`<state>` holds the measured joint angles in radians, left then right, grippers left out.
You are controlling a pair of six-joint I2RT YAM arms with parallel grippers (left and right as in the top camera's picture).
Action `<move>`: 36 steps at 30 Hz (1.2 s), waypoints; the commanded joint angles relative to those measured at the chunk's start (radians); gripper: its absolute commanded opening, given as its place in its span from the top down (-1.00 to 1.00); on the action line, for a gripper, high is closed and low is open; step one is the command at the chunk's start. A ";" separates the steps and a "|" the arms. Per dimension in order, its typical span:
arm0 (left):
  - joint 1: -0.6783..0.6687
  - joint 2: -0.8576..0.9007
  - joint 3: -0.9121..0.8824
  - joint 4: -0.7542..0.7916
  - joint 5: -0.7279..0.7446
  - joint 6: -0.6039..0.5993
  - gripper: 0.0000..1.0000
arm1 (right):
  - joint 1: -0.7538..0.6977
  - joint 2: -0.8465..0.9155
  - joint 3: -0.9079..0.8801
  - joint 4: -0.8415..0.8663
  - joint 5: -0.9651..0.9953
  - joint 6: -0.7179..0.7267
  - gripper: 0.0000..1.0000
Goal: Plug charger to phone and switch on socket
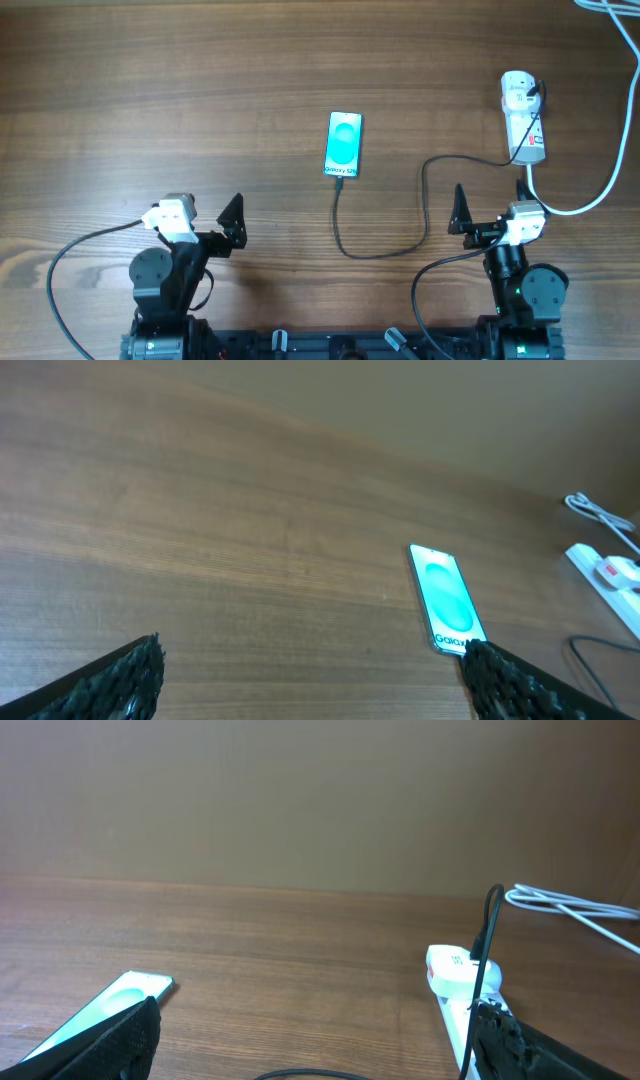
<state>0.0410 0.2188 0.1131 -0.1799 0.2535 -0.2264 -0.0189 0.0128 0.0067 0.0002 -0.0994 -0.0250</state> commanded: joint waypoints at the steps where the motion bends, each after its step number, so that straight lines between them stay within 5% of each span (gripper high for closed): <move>1: 0.007 -0.131 -0.060 0.011 0.008 0.040 -1.00 | -0.005 -0.009 -0.002 0.002 0.013 -0.009 -1.00; 11: -0.006 -0.216 -0.107 0.226 -0.050 0.041 -1.00 | -0.005 -0.009 -0.002 0.002 0.013 -0.009 -1.00; 18: -0.004 -0.216 -0.107 0.112 -0.111 0.222 -1.00 | -0.005 -0.009 -0.002 0.002 0.013 -0.009 -1.00; 26: -0.005 -0.216 -0.108 0.101 -0.218 0.189 -1.00 | -0.005 -0.009 -0.002 0.002 0.013 -0.009 -1.00; 36: -0.033 -0.216 -0.108 0.100 -0.210 0.300 -1.00 | -0.005 -0.009 -0.002 0.002 0.013 -0.009 -1.00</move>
<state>0.0135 0.0128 0.0120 -0.0727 0.0563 0.0261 -0.0189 0.0128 0.0067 0.0002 -0.0994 -0.0250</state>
